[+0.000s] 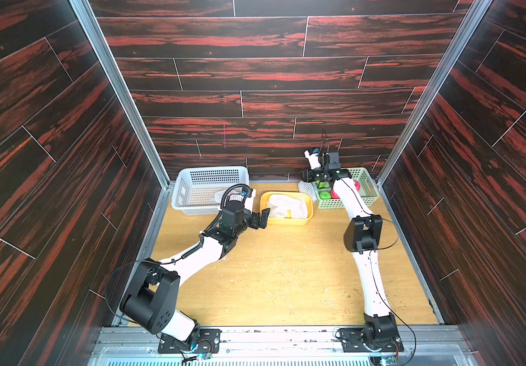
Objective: Remove foam nets from apples
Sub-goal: Pick up the foam net from the center of the board.
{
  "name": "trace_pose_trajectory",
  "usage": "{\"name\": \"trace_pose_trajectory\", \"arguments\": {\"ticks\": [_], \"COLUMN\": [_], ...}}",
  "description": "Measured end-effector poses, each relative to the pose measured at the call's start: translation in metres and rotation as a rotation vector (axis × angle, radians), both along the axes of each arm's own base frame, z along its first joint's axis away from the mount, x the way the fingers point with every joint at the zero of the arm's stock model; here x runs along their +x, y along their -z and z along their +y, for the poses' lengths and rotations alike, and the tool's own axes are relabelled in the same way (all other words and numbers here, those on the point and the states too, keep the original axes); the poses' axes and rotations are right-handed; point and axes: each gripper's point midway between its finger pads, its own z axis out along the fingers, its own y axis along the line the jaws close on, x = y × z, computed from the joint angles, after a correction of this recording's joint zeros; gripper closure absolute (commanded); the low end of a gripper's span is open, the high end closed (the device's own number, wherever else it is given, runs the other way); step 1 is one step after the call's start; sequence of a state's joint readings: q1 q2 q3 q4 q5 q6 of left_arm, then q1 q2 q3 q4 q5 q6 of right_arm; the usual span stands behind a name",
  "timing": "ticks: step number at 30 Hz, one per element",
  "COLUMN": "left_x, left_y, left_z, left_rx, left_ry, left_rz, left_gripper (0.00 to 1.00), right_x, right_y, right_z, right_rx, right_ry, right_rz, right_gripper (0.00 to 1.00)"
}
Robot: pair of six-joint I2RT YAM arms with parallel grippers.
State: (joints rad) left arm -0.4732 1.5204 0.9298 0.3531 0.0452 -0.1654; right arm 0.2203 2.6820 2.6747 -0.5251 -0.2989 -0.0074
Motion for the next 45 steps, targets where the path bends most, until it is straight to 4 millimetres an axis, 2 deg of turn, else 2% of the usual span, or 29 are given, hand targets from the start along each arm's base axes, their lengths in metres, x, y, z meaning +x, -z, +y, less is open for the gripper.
{"name": "trace_pose_trajectory", "arguments": {"ticks": [4, 6, 11, 13, 24, 27, 33, 35, 36, 45], "left_x": [0.001, 0.001, 0.0, 0.0, -0.001, -0.001, -0.001, -0.001, -0.001, -0.001], "left_y": [-0.001, -0.002, 0.003, 0.004, 0.01, 0.008, 0.009, 0.009, 0.009, 0.009], "left_z": [0.001, 0.001, 0.002, 0.002, 0.005, 0.004, 0.003, 0.003, 0.003, 0.003], "left_rx": [-0.004, -0.008, -0.008, -0.009, -0.008, -0.011, -0.012, -0.013, -0.014, -0.017], "left_ry": [-0.002, -0.004, -0.006, -0.007, -0.009, -0.007, 0.0, 0.002, 0.003, 0.008], "left_rz": [-0.005, -0.007, 0.002, 0.004, 0.01, 0.006, 0.009, 0.009, 0.009, 0.01], "left_gripper": [0.02, 0.02, 0.02, 0.02, 0.02, 0.02, 0.02, 0.02, 0.02, 0.02], "right_x": [-0.002, -0.001, 0.001, 0.002, 0.011, 0.012, 0.013, 0.012, 0.011, -0.005], "right_y": [0.01, 0.019, 0.054, 0.062, 0.065, 0.067, 0.07, 0.071, 0.072, 0.097], "right_z": [0.011, 0.012, -0.006, -0.013, -0.037, -0.046, -0.058, -0.059, -0.059, -0.068], "right_rx": [-0.019, -0.03, -0.095, -0.117, -0.221, -0.261, -0.303, -0.303, -0.297, -0.253], "right_ry": [0.023, 0.045, 0.121, 0.142, 0.258, 0.289, 0.332, 0.338, 0.342, 0.415], "right_rz": [0.017, 0.035, 0.1, 0.114, 0.084, 0.078, 0.082, 0.089, 0.097, 0.241], "right_gripper": [0.49, 0.43, 0.41, 0.4, 0.33, 0.26, 0.26, 0.23, 0.17, 0.13]}}
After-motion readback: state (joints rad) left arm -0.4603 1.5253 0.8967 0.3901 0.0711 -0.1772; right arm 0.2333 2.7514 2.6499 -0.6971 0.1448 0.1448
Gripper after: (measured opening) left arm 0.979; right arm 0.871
